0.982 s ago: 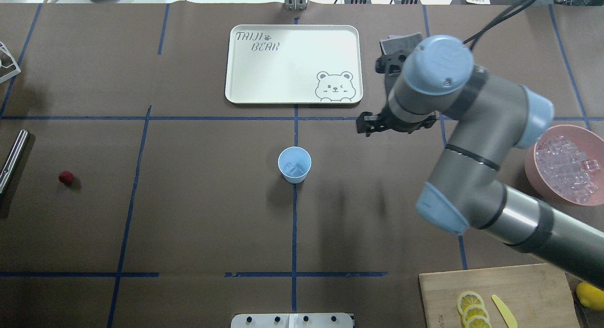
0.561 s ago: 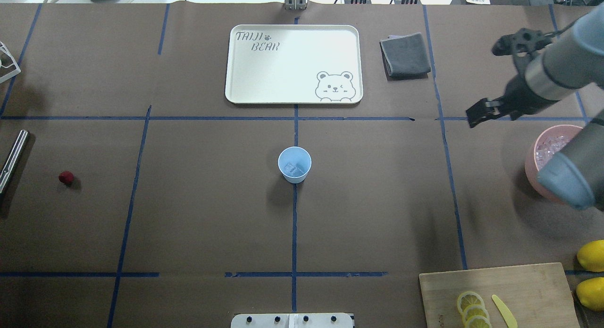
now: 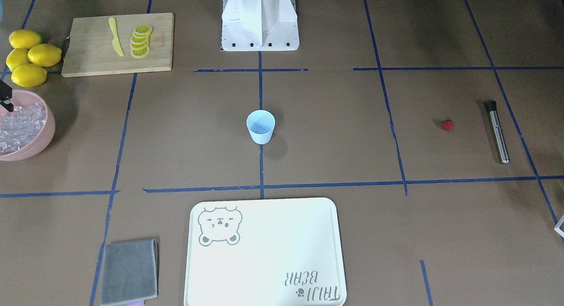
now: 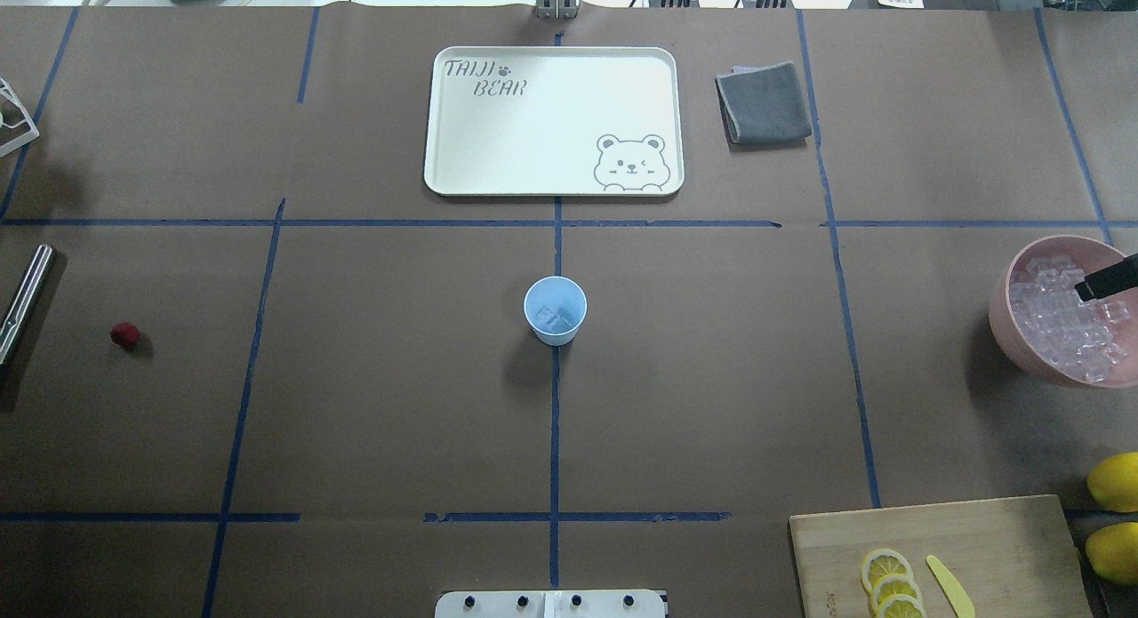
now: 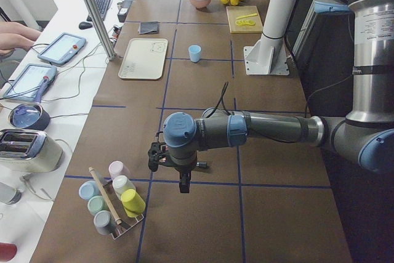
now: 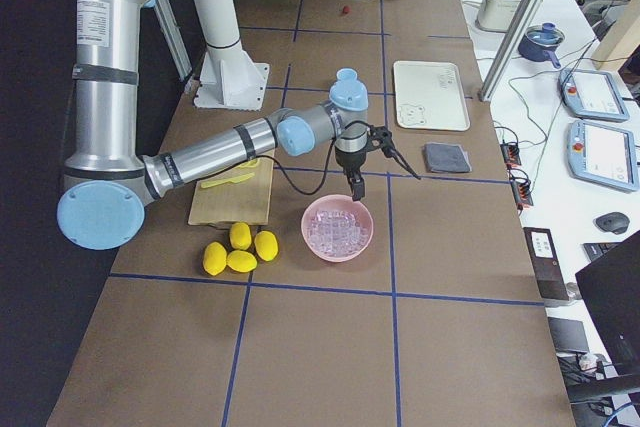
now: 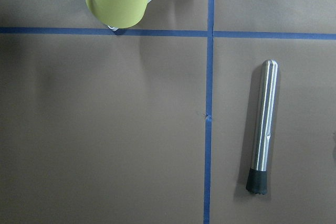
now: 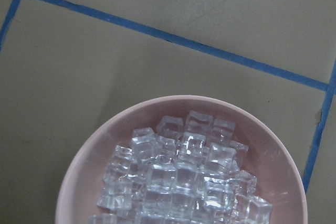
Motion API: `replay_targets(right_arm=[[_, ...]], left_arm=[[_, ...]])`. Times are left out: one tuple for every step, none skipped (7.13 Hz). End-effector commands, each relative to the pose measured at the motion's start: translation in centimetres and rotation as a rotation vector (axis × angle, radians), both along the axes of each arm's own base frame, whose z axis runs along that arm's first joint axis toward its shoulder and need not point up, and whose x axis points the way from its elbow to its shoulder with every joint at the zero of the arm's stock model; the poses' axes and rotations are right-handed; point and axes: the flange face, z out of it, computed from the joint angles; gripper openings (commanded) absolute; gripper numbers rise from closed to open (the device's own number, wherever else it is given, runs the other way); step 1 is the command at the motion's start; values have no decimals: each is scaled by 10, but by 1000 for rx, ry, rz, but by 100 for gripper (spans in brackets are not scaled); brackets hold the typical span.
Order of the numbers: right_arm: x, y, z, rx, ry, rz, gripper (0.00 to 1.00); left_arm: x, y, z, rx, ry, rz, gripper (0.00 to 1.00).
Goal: Mash ice and strawberries in cup
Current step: 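Grasp a third batch of ice cubes from the bowl with the right gripper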
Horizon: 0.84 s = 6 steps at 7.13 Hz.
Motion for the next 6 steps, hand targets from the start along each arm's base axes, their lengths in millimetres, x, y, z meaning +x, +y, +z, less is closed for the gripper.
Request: replay_targets(right_arm=[[-8, -15, 15, -77, -37, 101, 93], [-27, -12, 13, -103, -39, 96, 91], [-29, -11, 15, -97, -31, 85, 88], [-29, -11, 20, -101, -21, 88, 86], [-31, -12, 23, -84, 3, 82, 85], [-31, -12, 26, -59, 16, 55, 85]], left_arm=[[0, 0, 0, 0, 0, 0, 100], [0, 0, 0, 1, 0, 0, 100], [0, 0, 0, 1, 0, 0, 100], [0, 0, 0, 1, 0, 0, 100], [0, 0, 0, 1, 0, 0, 100], [0, 0, 0, 1, 0, 0, 100]])
